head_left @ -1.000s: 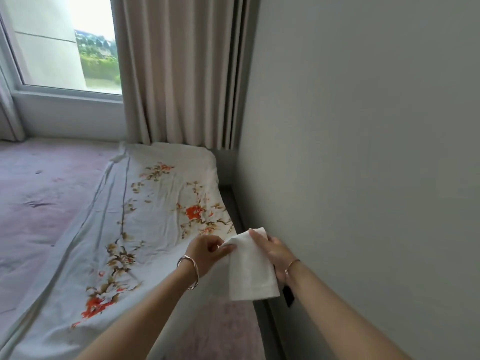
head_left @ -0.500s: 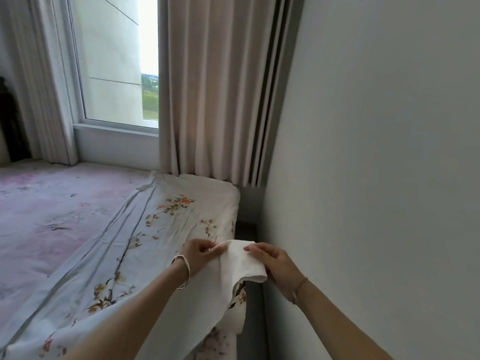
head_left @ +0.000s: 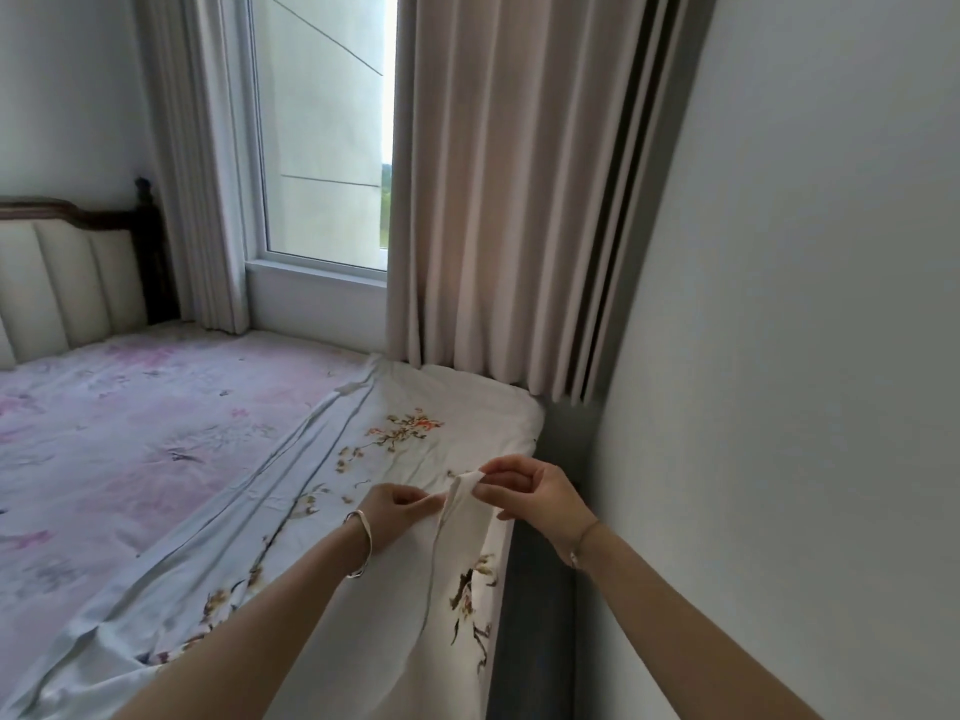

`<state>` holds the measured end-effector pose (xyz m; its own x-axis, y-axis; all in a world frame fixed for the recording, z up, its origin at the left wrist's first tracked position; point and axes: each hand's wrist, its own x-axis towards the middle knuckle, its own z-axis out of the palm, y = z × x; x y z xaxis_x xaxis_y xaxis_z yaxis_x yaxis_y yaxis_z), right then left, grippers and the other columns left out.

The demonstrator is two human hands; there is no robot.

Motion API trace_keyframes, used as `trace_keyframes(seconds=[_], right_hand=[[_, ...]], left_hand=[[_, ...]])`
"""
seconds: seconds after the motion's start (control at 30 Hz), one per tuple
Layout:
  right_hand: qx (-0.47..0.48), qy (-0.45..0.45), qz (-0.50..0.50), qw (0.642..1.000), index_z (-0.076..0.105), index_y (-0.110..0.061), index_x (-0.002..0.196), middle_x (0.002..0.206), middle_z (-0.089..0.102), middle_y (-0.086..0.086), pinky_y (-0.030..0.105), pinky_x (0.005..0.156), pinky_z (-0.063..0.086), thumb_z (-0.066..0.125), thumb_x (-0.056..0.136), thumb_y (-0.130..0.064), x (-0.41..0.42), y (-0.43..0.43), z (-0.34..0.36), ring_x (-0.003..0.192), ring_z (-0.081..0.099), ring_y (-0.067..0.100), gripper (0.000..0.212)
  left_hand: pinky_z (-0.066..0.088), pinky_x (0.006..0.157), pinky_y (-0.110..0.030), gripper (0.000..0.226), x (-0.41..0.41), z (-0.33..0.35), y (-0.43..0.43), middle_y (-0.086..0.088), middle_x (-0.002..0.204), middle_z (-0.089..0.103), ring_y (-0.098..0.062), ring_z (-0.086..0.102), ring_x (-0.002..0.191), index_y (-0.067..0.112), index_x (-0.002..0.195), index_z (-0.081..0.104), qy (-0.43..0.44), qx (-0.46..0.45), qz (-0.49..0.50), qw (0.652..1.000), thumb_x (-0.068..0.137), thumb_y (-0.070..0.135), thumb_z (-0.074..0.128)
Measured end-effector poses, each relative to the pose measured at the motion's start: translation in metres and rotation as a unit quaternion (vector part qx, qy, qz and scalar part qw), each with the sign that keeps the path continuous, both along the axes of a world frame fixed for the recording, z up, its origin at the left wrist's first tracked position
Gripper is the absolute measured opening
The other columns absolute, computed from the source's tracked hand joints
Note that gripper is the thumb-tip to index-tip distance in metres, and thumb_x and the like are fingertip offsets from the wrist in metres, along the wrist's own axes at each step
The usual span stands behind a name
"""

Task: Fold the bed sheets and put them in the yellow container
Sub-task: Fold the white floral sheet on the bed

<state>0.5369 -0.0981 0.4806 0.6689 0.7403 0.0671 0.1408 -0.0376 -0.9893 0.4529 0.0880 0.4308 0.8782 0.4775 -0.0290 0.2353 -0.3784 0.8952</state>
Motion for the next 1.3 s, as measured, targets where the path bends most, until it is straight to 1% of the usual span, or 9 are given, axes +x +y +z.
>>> trace_keyframes(seconds=[0.2, 0.37, 0.47, 0.57, 0.63, 0.73, 0.93, 1.13, 1.3], right_hand=[[-0.013, -0.096, -0.077, 0.992, 0.068, -0.012, 0.082, 0.074, 0.068, -0.001, 0.019, 0.068, 0.052, 0.08, 0.071, -0.028, 0.051, 0.04, 0.013, 0.069, 0.063, 0.006, 0.022], [-0.012, -0.046, -0.137, 0.989, 0.064, -0.016, 0.079, 0.08, 0.064, 0.001, 0.029, 0.076, 0.057, 0.077, 0.076, -0.027, 0.105, 0.068, 0.021, 0.074, 0.061, 0.012, 0.017], [-0.02, -0.037, -0.112, 0.993, 0.06, -0.012, 0.083, 0.077, 0.066, 0.002, 0.02, 0.061, 0.055, 0.072, 0.081, -0.019, 0.128, 0.082, 0.02, 0.068, 0.064, 0.011, 0.013], [-0.017, -0.066, -0.094, 0.993, 0.059, -0.01, 0.085, 0.079, 0.069, 0.008, 0.019, 0.061, 0.055, 0.069, 0.083, -0.017, 0.152, 0.102, 0.014, 0.072, 0.067, 0.016, 0.012], [-0.008, -0.078, -0.096, 0.992, 0.06, -0.01, 0.084, 0.077, 0.07, 0.008, 0.018, 0.061, 0.055, 0.07, 0.083, -0.016, 0.172, 0.117, 0.006, 0.07, 0.067, 0.016, 0.012], [0.021, -0.081, -0.126, 0.989, 0.06, -0.011, 0.083, 0.078, 0.07, 0.008, 0.018, 0.062, 0.055, 0.071, 0.081, -0.018, 0.205, 0.134, -0.006, 0.073, 0.067, 0.017, 0.013], [0.048, -0.01, -0.187, 0.981, 0.061, -0.012, 0.088, 0.085, 0.068, 0.006, 0.025, 0.071, 0.056, 0.072, 0.081, -0.023, 0.32, 0.164, -0.018, 0.084, 0.065, 0.02, 0.016], [-0.001, 0.093, -0.154, 0.984, 0.059, -0.012, 0.092, 0.091, 0.065, 0.005, 0.021, 0.067, 0.051, 0.072, 0.081, -0.023, 0.45, 0.185, -0.037, 0.085, 0.062, 0.016, 0.02], [0.005, 0.2, -0.089, 0.976, 0.061, -0.013, 0.112, 0.108, 0.067, 0.007, 0.023, 0.073, 0.054, 0.072, 0.08, -0.022, 0.539, 0.194, -0.038, 0.097, 0.065, 0.018, 0.035]], left_hand=[[0.048, 0.079, -0.027, 0.023, 0.062, 0.009, 0.026, 0.001, 0.077, 0.062, -0.012, 0.055, 0.077, 0.023, 0.07, 0.069, 0.071, 0.029, -0.086, 0.993, 0.089, 0.023, 0.057], [0.051, 0.093, -0.037, 0.03, 0.092, 0.008, 0.055, 0.003, 0.085, 0.069, -0.018, 0.063, 0.092, 0.032, 0.063, 0.072, 0.094, -0.008, -0.146, 0.985, 0.084, 0.017, 0.057], [0.048, 0.097, -0.04, 0.026, 0.104, -0.004, 0.075, -0.002, 0.1, 0.071, -0.02, 0.064, 0.1, 0.027, 0.083, 0.075, 0.091, -0.044, -0.135, 0.986, 0.09, 0.044, 0.056], [0.044, 0.1, -0.028, 0.059, 0.119, -0.005, 0.086, 0.009, 0.109, 0.067, -0.009, 0.059, 0.106, 0.03, 0.1, 0.068, 0.055, -0.161, -0.137, 0.976, 0.087, 0.071, 0.028], [0.045, 0.098, -0.03, 0.057, 0.134, -0.005, 0.092, 0.008, 0.111, 0.067, -0.009, 0.06, 0.106, 0.032, 0.097, 0.068, 0.02, -0.187, -0.13, 0.974, 0.08, 0.076, 0.037], [0.054, 0.087, -0.033, 0.048, 0.154, -0.013, 0.101, -0.002, 0.093, 0.071, -0.014, 0.067, 0.087, 0.021, 0.086, 0.073, -0.014, -0.08, -0.103, 0.991, 0.066, 0.064, 0.069], [0.053, 0.08, -0.033, 0.05, 0.23, -0.043, 0.128, -0.008, 0.085, 0.066, -0.025, 0.062, 0.076, 0.008, 0.089, 0.065, 0.002, -0.014, -0.05, 0.999, 0.082, 0.056, 0.055], [0.037, 0.054, -0.014, 0.031, 0.375, -0.023, 0.165, 0.0, 0.067, 0.052, -0.01, 0.046, 0.061, 0.005, 0.077, 0.063, -0.07, -0.044, 0.101, 0.991, 0.094, 0.029, 0.054], [0.026, 0.043, -0.015, 0.035, 0.479, 0.013, 0.198, 0.008, 0.053, 0.037, -0.002, 0.032, 0.046, 0.016, 0.062, 0.047, -0.063, -0.004, 0.084, 0.994, 0.09, 0.032, 0.06]])
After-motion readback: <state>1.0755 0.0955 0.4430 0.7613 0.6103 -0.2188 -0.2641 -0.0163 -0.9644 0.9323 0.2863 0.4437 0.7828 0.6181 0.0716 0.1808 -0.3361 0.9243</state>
